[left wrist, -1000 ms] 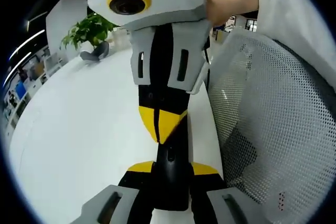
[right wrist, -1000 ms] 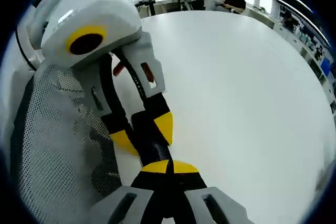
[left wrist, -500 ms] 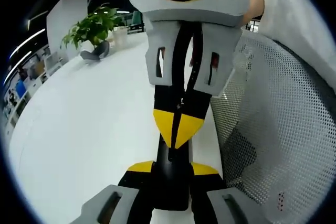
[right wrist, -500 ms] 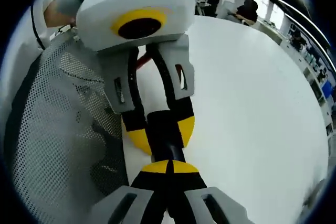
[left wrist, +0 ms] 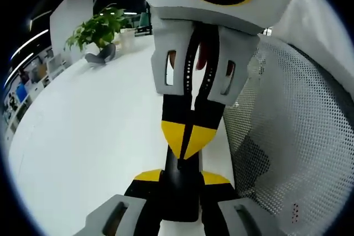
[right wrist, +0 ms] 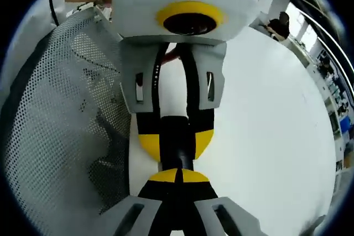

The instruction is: Press the specified remote control buttons in sequence, fully releasing each button before pressing the next.

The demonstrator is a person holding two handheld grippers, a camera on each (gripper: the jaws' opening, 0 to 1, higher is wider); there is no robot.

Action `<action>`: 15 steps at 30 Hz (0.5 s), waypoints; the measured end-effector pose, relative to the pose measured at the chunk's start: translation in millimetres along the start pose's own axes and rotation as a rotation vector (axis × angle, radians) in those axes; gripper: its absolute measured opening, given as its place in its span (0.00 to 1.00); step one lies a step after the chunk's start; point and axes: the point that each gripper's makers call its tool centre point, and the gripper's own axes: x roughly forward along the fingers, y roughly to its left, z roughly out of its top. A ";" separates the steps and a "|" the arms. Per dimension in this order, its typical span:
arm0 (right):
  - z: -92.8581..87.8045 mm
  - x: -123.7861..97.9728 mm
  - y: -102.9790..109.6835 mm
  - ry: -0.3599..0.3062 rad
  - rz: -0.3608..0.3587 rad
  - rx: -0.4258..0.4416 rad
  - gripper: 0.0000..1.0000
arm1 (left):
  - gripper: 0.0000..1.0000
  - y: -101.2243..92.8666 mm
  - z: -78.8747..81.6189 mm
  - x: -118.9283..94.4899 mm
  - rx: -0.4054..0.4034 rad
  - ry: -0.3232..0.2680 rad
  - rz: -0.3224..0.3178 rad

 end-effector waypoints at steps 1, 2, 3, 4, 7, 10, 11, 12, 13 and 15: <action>0.3 -0.4 -0.3 -0.015 0.009 0.021 0.00 | 0.24 0.0 0.0 0.0 0.000 0.000 0.000; 0.9 -0.6 0.9 -0.035 0.021 0.067 0.00 | 0.24 0.0 0.0 0.0 0.001 0.000 0.000; 1.4 -1.7 -0.5 -0.059 0.025 0.102 0.00 | 0.24 0.1 0.2 0.0 0.000 -0.001 0.000; 1.3 -1.7 -0.6 -0.068 0.024 0.114 0.00 | 0.24 0.1 0.1 -0.1 -0.001 -0.001 -0.001; 2.1 -0.4 -0.4 -0.040 0.005 0.088 0.00 | 0.24 0.0 0.3 -0.4 -0.006 -0.006 -0.001; 3.1 0.0 0.1 -0.028 0.000 0.052 0.00 | 0.24 -0.1 0.3 -0.4 -0.003 -0.005 0.000; 3.1 -0.2 -0.1 -0.029 0.001 0.054 0.00 | 0.24 -0.1 0.3 -0.3 -0.002 -0.004 0.000; 3.8 0.4 0.5 -0.035 0.005 0.042 0.00 | 0.24 -0.1 0.3 -0.4 -0.001 -0.003 0.000; 3.7 0.5 0.1 -0.034 0.004 0.035 0.00 | 0.24 0.1 0.5 -0.2 -0.001 -0.004 -0.001; 4.1 1.1 0.2 -0.023 0.007 0.009 0.00 | 0.24 0.3 0.4 -0.2 -0.004 -0.006 -0.002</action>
